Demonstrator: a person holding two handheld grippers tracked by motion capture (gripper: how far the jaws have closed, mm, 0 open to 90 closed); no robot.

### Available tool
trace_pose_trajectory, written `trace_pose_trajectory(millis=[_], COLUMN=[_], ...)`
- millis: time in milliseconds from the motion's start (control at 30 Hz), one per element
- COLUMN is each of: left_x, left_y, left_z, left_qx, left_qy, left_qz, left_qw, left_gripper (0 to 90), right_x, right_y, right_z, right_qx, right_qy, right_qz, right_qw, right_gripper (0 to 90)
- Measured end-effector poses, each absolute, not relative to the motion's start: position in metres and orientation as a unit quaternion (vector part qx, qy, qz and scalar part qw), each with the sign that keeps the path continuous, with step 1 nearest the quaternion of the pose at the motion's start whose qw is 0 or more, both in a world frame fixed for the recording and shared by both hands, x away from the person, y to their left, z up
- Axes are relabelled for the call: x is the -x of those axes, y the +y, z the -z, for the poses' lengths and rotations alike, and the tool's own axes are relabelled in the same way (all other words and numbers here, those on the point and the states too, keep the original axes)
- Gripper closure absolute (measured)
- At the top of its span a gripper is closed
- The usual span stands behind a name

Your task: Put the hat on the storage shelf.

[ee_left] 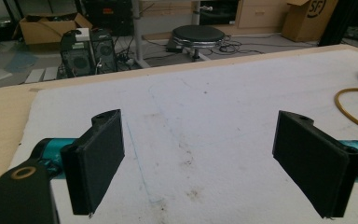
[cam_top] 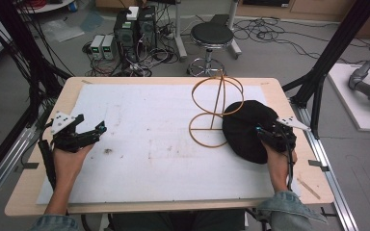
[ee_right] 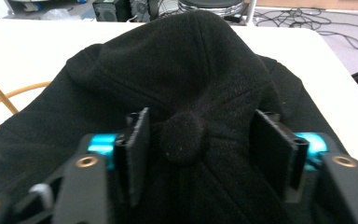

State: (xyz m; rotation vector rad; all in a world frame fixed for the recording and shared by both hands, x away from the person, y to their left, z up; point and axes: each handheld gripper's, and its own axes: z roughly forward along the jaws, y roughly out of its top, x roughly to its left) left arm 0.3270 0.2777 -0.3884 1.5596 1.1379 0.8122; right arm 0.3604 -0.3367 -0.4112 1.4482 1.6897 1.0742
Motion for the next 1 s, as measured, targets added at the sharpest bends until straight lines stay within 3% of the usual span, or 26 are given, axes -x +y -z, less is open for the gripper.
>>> trace_pose_trajectory(millis=[100, 400, 1000], left_x=[-0.327, -0.326, -0.325], left_y=[0.278, 0.279, 0.282], left_z=[0.388, 0.387, 0.385], left_qx=[-0.643, -0.642, -0.636], left_qy=[0.47, 0.471, 0.472], left_qz=[-0.337, -0.338, -0.341], left_qw=[0.501, 0.502, 0.507], left_gripper=[16.9, 16.9, 17.0], right_x=[-0.359, -0.351, -0.332], right_y=[-0.336, -0.335, -0.345], right_z=[0.411, 0.402, 0.367], right_qx=[-0.548, -0.526, -0.52], right_qy=[0.65, 0.641, 0.588], right_qz=[-0.406, -0.423, -0.466], right_qw=[0.336, 0.365, 0.408], right_gripper=[59.1, 71.8, 76.0])
